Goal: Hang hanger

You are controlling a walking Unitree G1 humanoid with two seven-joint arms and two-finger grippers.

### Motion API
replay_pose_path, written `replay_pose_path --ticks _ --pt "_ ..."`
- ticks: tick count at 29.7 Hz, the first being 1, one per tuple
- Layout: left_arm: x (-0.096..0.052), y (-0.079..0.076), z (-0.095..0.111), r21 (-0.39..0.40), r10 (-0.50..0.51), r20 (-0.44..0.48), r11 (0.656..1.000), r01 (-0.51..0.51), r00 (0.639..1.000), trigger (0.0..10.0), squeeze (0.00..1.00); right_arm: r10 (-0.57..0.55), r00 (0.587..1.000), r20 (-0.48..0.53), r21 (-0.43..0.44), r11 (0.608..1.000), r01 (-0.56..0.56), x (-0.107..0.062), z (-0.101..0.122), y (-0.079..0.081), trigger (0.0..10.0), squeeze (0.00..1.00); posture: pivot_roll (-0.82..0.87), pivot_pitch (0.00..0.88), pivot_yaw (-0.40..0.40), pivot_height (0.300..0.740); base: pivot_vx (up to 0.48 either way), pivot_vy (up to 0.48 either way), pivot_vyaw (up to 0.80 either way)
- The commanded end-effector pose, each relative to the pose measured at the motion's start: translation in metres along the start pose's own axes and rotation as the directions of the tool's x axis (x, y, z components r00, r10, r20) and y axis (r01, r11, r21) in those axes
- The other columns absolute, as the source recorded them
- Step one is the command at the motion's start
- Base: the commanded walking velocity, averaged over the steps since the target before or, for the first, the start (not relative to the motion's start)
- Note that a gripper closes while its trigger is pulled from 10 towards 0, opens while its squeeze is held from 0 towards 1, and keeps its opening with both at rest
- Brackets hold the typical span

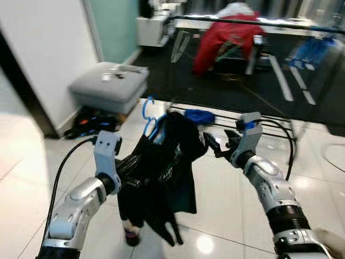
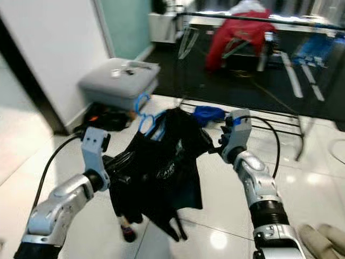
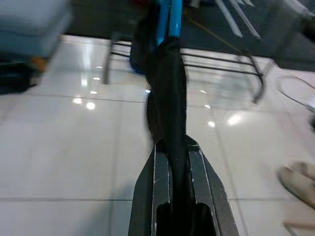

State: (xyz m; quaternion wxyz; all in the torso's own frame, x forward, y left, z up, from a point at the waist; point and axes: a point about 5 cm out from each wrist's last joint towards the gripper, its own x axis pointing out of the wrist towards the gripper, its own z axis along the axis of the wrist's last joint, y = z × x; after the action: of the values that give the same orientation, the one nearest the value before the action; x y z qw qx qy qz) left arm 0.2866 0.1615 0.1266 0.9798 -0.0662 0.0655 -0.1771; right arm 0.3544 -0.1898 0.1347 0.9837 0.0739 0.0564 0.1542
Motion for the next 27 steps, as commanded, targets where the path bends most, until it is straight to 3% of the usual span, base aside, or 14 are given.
replay_pose_path --ticks 1,2,4,7,13,27 --pt "0.002 -0.002 0.011 0.008 -0.004 0.069 1.000 0.003 0.998 10.0 0.00 -0.030 0.999 0.020 0.023 0.999 0.030 -0.001 0.001 -0.006 10.0 0.00 -0.06 0.025 -0.007 0.740 0.000 0.000 0.00" --pt "0.002 -0.002 0.011 0.008 -0.004 0.069 1.000 0.003 0.998 10.0 0.00 -0.030 0.999 0.020 0.023 0.999 0.030 -0.001 0.001 -0.006 10.0 0.00 -0.06 0.025 -0.007 0.740 0.000 0.000 0.00" --pt "0.001 0.008 0.018 -0.092 0.063 0.149 0.995 -0.050 0.987 10.0 0.00 -0.065 0.998 0.016 0.052 0.997 0.064 0.002 -0.001 -0.010 10.0 0.00 -0.06 0.011 -0.008 0.740 0.000 0.000 0.00" --pt "0.003 0.014 0.024 -0.140 0.111 0.198 0.987 -0.084 0.974 10.0 0.00 -0.085 0.996 0.019 0.040 0.996 0.084 0.006 -0.001 -0.010 10.0 0.00 -0.06 0.000 -0.008 0.740 0.220 0.000 0.00" --pt "0.012 0.011 0.027 -0.144 0.107 0.238 0.987 -0.073 0.965 10.0 0.00 -0.119 0.993 0.017 0.052 0.992 0.117 0.010 -0.002 -0.013 10.0 0.00 -0.06 0.000 -0.009 0.740 0.356 0.000 0.00" --pt "0.018 0.007 0.033 -0.135 0.064 0.267 0.990 -0.029 0.961 10.0 0.00 -0.143 0.989 0.039 0.101 0.985 0.139 0.016 0.002 -0.015 10.0 0.00 -0.06 0.000 -0.004 0.740 0.391 0.000 -0.80"
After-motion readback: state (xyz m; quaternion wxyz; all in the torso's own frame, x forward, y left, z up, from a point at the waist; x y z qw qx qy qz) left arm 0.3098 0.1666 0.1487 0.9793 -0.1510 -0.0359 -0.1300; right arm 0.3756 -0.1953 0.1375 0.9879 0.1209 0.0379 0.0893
